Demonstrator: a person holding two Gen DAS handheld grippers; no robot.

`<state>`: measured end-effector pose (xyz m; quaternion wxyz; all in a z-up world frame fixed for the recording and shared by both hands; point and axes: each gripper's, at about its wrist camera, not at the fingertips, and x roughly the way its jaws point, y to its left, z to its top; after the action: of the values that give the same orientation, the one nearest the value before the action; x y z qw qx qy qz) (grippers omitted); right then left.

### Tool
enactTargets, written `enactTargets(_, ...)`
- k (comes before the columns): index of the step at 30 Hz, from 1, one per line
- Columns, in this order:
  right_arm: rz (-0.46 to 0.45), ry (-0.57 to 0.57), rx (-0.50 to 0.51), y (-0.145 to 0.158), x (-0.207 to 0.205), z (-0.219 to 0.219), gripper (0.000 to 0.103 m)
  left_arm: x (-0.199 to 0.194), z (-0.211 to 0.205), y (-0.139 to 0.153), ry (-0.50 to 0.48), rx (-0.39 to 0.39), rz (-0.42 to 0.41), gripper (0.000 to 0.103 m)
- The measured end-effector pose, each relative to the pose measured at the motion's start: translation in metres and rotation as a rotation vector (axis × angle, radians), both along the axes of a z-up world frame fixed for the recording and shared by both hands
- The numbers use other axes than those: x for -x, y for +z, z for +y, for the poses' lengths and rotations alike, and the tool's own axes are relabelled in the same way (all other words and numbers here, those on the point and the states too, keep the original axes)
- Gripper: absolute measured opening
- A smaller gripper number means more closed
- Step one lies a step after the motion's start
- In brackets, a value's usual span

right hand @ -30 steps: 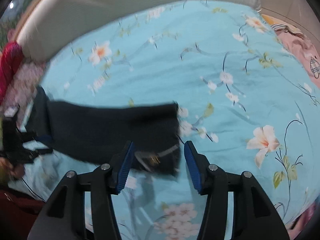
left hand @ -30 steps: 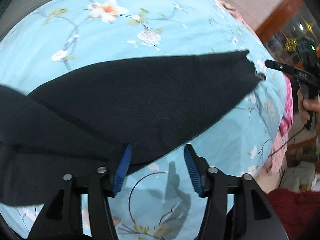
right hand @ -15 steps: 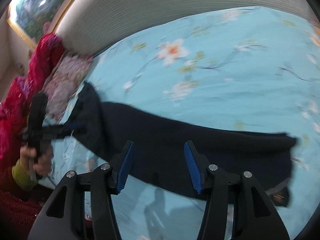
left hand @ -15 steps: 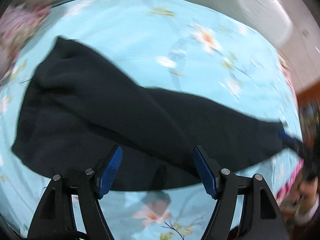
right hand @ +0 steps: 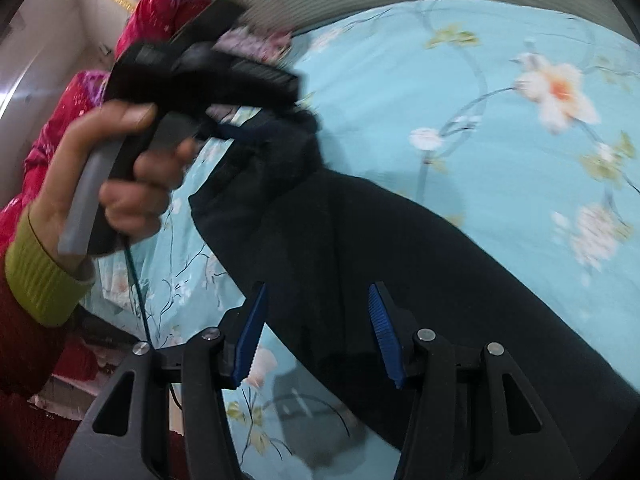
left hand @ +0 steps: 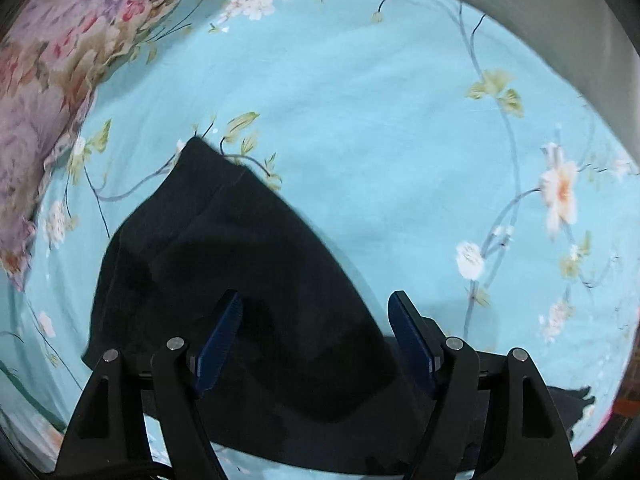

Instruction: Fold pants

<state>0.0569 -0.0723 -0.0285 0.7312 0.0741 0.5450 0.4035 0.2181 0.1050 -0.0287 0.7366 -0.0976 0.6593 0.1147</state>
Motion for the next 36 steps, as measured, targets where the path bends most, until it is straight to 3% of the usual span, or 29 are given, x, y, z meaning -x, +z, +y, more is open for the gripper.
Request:
enactTargets(2,0.016,0.024,0.000,-0.007,-0.006,0.011,0.053,-0.010,-0.003,-0.009,-0.018,-0.058,0.035,0.076)
enactTargets(4,0.031,0.038,-0.001,-0.015,-0.009,0.020,0.053,-0.014,-0.005,-0.015,-0.031,-0.085,0.046,0.069)
enactTargets(7,0.050,0.044,0.016,-0.026,-0.011,0.029,0.053,-0.015,-0.002,-0.022,-0.054,-0.101,0.047,0.051)
enactTargets(9,0.060,0.064,0.017,-0.031,-0.012,0.032,0.053,-0.012,0.001,-0.024,-0.054,-0.087,0.037,0.019)
enactTargets(11,0.051,0.088,0.019,-0.033,-0.010,0.035,0.053,-0.005,0.006,-0.022,-0.043,-0.059,0.007,0.011)
enactTargets(12,0.041,0.095,0.029,-0.033,-0.010,0.037,0.046,0.000,0.009,-0.017,-0.036,-0.043,-0.026,0.008)
enactTargets(13,0.032,0.102,0.043,-0.034,-0.010,0.039,0.030,0.007,0.013,-0.009,-0.026,-0.024,-0.063,0.008)
enactTargets(15,0.013,0.103,0.067,-0.033,-0.010,0.041,0.011,0.020,0.023,0.005,-0.001,0.030,-0.132,0.007)
enactTargets(16,0.004,0.101,0.067,-0.030,-0.009,0.041,0.009,0.031,0.031,0.014,0.019,0.071,-0.181,0.007)
enactTargets(22,-0.076,0.152,-0.015,0.003,0.006,0.035,0.007,0.100,0.076,0.043,0.129,0.200,-0.376,0.006)
enactTargets(26,-0.129,0.212,0.045,0.008,0.019,0.046,0.007,0.145,0.090,0.040,0.207,0.279,-0.419,0.006)
enactTargets(36,-0.208,0.291,0.182,0.001,0.042,0.075,0.007,0.197,0.105,-0.001,0.279,0.338,-0.434,0.006)
